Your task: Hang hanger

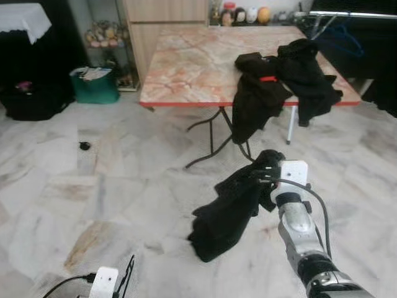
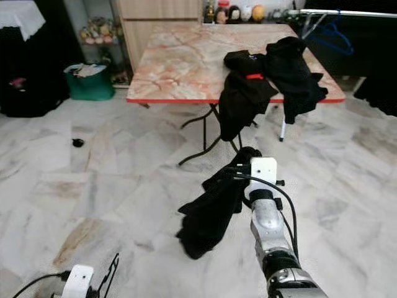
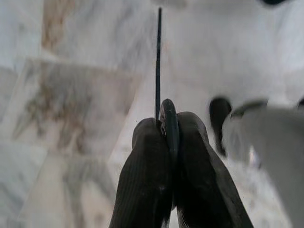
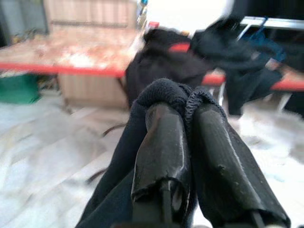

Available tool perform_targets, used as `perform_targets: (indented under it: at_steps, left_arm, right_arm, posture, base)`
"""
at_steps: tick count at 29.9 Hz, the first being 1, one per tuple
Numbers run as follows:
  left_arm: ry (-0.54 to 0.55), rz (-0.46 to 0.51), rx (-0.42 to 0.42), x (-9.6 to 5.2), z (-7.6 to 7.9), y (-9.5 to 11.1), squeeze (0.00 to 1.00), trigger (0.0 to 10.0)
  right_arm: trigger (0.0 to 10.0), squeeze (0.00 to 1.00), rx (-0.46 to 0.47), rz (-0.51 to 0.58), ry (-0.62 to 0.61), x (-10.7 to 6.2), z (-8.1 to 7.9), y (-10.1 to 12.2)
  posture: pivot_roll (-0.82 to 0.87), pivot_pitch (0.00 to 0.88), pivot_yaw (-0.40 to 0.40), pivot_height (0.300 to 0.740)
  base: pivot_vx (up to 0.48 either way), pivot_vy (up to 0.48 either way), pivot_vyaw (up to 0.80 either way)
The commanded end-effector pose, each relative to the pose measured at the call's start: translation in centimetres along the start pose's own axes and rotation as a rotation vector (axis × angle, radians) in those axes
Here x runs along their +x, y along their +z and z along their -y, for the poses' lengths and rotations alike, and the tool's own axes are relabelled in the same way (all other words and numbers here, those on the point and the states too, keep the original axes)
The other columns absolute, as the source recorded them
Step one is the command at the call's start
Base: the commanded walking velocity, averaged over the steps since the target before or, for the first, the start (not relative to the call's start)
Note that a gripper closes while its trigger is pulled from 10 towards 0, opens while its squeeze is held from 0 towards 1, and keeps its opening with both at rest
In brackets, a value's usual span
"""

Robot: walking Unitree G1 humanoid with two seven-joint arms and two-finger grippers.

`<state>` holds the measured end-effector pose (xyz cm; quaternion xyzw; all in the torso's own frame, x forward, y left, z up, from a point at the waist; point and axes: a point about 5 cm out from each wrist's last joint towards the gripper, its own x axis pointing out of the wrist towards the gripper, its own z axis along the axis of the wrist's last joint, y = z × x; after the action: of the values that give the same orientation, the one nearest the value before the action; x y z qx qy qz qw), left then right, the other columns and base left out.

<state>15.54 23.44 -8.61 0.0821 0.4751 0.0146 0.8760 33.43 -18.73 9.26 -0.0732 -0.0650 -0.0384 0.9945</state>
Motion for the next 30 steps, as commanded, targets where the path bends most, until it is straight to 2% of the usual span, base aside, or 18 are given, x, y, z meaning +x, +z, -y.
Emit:
perform_targets:
  at_steps: [1, 7, 9, 15, 16, 22, 30]
  left_arm:
    - [0.018, -0.057, -0.011, -0.3, -0.7, -1.3, 0.00, 10.0]
    - [0.021, -0.092, -0.030, -0.5, -0.8, -2.1, 0.00, 10.0]
    - [0.032, -0.117, -0.036, -0.7, -1.1, -2.7, 0.00, 10.0]
    - [0.035, -0.134, -0.028, -0.9, -1.1, -3.4, 0.00, 10.0]
    - [0.035, -0.135, -0.022, -0.9, -1.1, -3.4, 0.00, 10.0]
    - [0.033, -0.134, -0.003, -0.9, -1.2, -3.3, 0.00, 10.0]
    - [0.028, -0.134, 0.006, -0.9, -1.1, -3.3, 0.00, 10.0]
  right_arm:
    - [10.0, 0.00, -0.017, 0.128, -0.008, 1.1, 0.4, 2.7]
    - [10.0, 0.00, -0.072, 0.185, -0.016, 1.7, 1.4, 4.6]
    - [10.0, 0.00, -0.067, 0.255, -0.038, 1.7, 1.8, 6.5]
    - [10.0, 0.00, -0.124, 0.383, -0.039, 2.1, 1.4, 10.4]
    - [10.0, 0.00, -0.106, 0.409, -0.030, 2.1, 0.9, 11.1]
    - [10.0, 0.00, -0.080, 0.436, -0.012, 2.1, 0.0, 12.6]
    - [10.0, 0.00, -0.078, 0.447, -0.007, 2.3, -0.3, 13.8]
  posture:
    - [0.05, 0.000, 0.009, 0.740]
    - [0.06, 0.000, -0.010, 0.740]
    - [0.05, 0.000, 0.002, 0.740]
    - [0.04, 0.000, 0.018, 0.740]
    - [0.04, 0.000, 0.021, 0.740]
    - [0.04, 0.000, 0.025, 0.740]
    - [0.04, 0.000, 0.026, 0.740]
  base:
    - [0.000, 0.000, 0.00]
    - [0.000, 0.000, 0.00]
    - [0.000, 0.000, 0.00]
    - [0.182, 0.000, 0.00]
    - [0.349, 0.000, 0.00]
    - [0.368, 0.000, 0.00]
    - [0.406, 0.000, 0.00]
